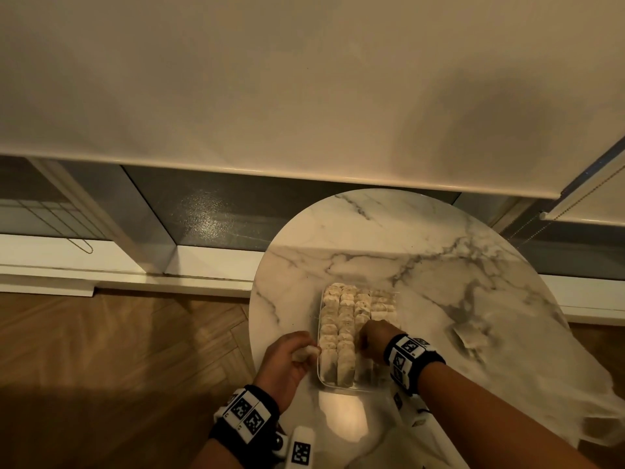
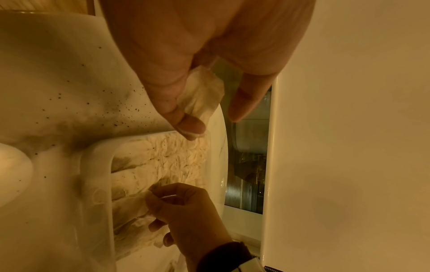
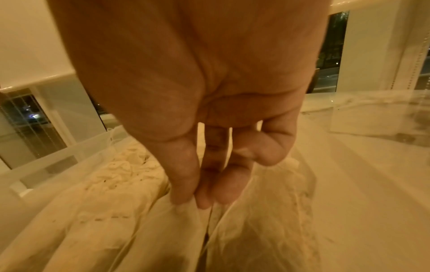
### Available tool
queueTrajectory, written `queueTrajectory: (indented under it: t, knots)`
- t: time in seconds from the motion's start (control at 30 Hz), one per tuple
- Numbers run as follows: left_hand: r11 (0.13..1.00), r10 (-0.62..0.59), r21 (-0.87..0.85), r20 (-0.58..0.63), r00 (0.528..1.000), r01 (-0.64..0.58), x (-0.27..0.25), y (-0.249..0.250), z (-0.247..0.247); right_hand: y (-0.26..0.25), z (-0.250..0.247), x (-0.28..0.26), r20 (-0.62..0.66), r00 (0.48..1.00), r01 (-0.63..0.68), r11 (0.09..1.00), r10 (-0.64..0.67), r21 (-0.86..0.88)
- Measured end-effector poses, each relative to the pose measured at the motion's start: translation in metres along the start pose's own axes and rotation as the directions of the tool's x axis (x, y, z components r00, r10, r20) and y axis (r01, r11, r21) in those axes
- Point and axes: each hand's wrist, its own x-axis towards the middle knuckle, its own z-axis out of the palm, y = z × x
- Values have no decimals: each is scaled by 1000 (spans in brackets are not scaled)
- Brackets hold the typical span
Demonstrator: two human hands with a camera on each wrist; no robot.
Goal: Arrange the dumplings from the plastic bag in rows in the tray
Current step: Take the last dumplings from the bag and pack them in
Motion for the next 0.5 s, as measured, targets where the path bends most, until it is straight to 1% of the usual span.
queueTrajectory:
  t: [0.1,0.23,0.33,0.4,0.43,0.47,0.5]
  knots:
    - [1000,18,-4,4,1000,-18,0,0,4,1,0,0,17,1000,1,1000,-1,5]
    - [998,34,43,22,999,-35,1,-2,9,4,-4,-1,20,1000,-7,1000,7,20]
    - [997,27,75,69,997,-32,0,-3,13,7,-14,-11,-51,998,-17,999,20,49]
    - [993,26,111,95,995,-36,0,-5,14,7,-19,-20,-141,990,24,987,-1,160]
    - [991,30,130,106,994,-43,1,-6,15,6,-21,-25,-187,982,76,968,-32,237]
    - [988,32,148,120,992,-50,1,-7,16,3,-23,-31,-221,973,142,933,-70,329]
    - [986,32,157,135,990,-53,1,-9,18,-1,-24,-36,-234,966,203,876,-107,437]
